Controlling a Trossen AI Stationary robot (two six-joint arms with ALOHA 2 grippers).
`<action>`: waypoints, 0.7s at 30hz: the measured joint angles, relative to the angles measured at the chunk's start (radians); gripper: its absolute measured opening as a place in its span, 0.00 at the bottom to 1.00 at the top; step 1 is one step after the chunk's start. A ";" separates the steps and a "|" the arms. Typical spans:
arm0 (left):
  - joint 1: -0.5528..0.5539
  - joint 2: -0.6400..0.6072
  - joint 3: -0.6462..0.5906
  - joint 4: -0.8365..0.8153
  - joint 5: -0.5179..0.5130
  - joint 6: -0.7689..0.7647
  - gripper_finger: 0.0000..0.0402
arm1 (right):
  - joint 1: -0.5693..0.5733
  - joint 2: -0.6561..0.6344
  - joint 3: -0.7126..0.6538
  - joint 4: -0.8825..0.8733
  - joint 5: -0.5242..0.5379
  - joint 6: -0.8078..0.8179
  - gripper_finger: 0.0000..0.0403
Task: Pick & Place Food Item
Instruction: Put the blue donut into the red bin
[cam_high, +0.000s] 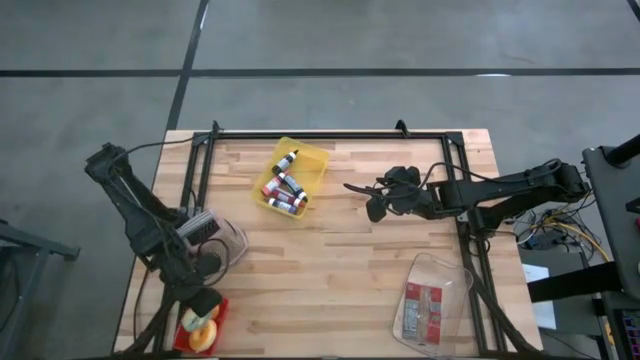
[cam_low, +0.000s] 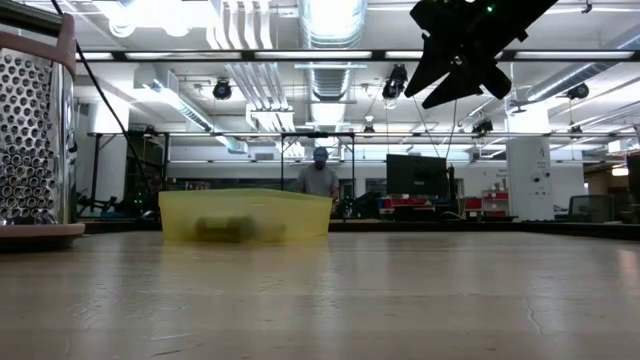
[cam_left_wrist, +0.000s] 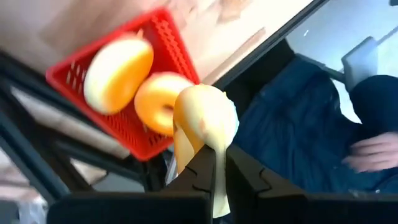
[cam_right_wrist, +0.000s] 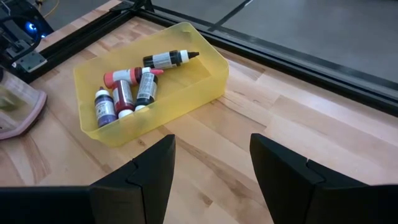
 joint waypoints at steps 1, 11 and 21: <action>0.000 0.000 0.000 0.000 -0.013 0.017 0.06 | 0.000 0.000 0.000 0.000 0.000 0.000 0.50; -0.009 0.036 -0.001 -0.033 -0.102 0.046 0.06 | 0.000 0.000 0.000 0.000 0.000 0.000 0.50; -0.031 0.202 -0.001 -0.036 0.043 0.128 0.06 | 0.000 0.000 0.000 0.000 0.000 0.000 0.50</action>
